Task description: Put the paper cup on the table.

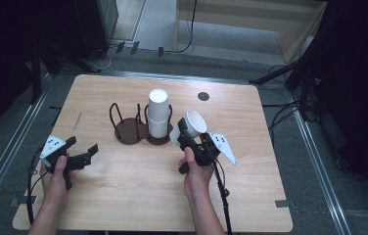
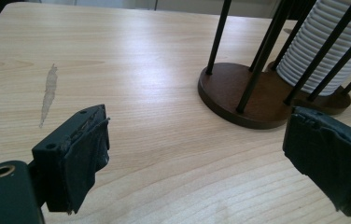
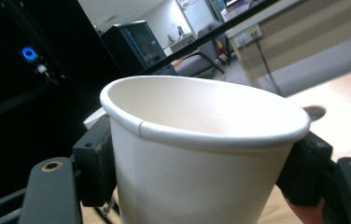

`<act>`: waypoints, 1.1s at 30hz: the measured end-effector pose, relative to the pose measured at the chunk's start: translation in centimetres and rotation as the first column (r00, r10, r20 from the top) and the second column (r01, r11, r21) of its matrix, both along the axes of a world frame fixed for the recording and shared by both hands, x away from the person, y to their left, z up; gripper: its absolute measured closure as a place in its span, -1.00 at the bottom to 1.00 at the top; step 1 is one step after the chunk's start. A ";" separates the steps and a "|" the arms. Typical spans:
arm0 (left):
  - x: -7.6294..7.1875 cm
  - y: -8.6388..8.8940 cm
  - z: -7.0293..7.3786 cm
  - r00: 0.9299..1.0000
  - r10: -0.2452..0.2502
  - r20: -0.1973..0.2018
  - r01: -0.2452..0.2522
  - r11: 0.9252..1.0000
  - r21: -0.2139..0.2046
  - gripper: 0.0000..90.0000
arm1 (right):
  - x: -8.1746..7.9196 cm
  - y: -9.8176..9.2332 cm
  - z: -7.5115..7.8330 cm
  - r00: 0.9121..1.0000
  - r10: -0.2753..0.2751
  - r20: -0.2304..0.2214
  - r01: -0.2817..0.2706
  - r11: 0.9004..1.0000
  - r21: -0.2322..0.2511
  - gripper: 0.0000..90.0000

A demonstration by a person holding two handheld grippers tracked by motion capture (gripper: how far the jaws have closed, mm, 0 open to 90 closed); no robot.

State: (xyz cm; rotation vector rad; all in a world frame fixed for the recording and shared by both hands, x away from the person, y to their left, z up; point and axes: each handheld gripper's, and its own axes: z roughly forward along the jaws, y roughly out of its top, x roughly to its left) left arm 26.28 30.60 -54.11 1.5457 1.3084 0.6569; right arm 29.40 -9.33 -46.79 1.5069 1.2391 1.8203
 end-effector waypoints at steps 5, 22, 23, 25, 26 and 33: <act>0.0 0.0 -0.3 1.000 0.004 0.000 -0.004 1.000 0.007 -0.83 | 0.7 -0.5 0.2 1.000 -0.022 0.019 0.024 0.996 -0.083 -0.40; 0.0 -0.6 -0.9 1.000 -0.004 0.013 0.004 1.000 0.030 -0.83 | 3.8 -1.9 -0.1 0.996 -0.061 0.070 0.079 0.953 -0.294 -0.40; 0.0 -0.5 -0.9 1.000 -0.003 0.013 0.003 1.000 0.024 -0.83 | 4.0 -1.9 -0.1 0.996 -0.060 0.068 0.077 0.952 -0.296 -0.40; 0.0 -0.4 -0.9 1.000 -0.002 0.014 0.002 1.000 0.021 -0.83 | 4.4 -2.0 -0.2 0.996 -0.062 0.068 0.080 0.949 -0.305 -0.41; 0.0 -0.4 -0.9 1.000 -0.001 0.014 0.001 1.000 0.020 -0.83 | 4.6 -2.1 -0.2 0.996 -0.064 0.070 0.083 0.946 -0.314 -0.40; 0.0 -0.3 -0.9 1.000 -0.004 0.015 0.004 1.000 0.001 -0.83 | 6.2 -2.5 -0.7 0.997 -0.058 0.056 0.074 0.937 -0.340 -0.40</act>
